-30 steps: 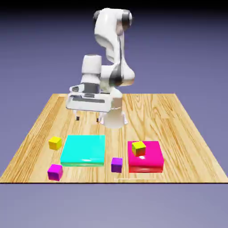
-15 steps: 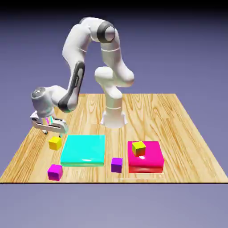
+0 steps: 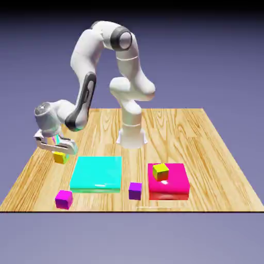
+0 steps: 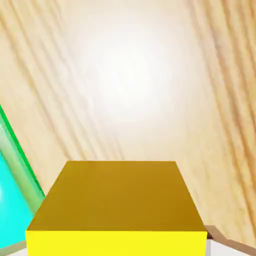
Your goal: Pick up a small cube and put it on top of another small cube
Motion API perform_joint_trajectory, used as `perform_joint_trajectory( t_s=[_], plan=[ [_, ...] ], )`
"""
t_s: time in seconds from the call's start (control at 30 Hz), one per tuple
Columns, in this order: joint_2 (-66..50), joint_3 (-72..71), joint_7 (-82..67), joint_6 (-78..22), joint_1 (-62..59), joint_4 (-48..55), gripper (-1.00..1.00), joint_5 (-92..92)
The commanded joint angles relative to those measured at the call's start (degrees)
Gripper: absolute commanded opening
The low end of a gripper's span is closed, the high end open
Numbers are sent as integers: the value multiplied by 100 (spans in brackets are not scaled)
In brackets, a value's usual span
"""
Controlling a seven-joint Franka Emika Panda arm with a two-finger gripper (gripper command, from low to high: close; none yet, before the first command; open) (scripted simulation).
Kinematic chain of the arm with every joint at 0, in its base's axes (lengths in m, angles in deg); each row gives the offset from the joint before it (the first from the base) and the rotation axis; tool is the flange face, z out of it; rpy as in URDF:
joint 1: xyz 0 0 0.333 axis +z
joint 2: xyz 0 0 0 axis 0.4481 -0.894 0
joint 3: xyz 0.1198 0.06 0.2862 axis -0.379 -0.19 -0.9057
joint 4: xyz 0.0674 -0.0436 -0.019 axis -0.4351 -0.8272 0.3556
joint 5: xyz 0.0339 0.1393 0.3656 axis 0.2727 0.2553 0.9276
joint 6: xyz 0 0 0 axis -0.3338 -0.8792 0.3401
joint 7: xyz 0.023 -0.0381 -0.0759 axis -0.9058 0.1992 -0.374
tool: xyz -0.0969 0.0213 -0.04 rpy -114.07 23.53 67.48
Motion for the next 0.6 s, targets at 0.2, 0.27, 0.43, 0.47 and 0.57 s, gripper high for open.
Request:
perform_joint_trajectory(
  t_s=[0.2, 0.27, 0.43, 0.47, 0.57],
  plan=[
    [170, -1334, 1755, -482, 727, 303, -100, 244],
    [218, -1716, 2254, -621, 934, 390, -100, 318],
    [323, -2536, 3325, -918, 1381, 576, -100, 477],
    [323, -2536, 3326, -918, 1381, 576, -100, 477],
    [-223, -2509, 3357, -171, 1434, 373, -100, 424]
  ],
)
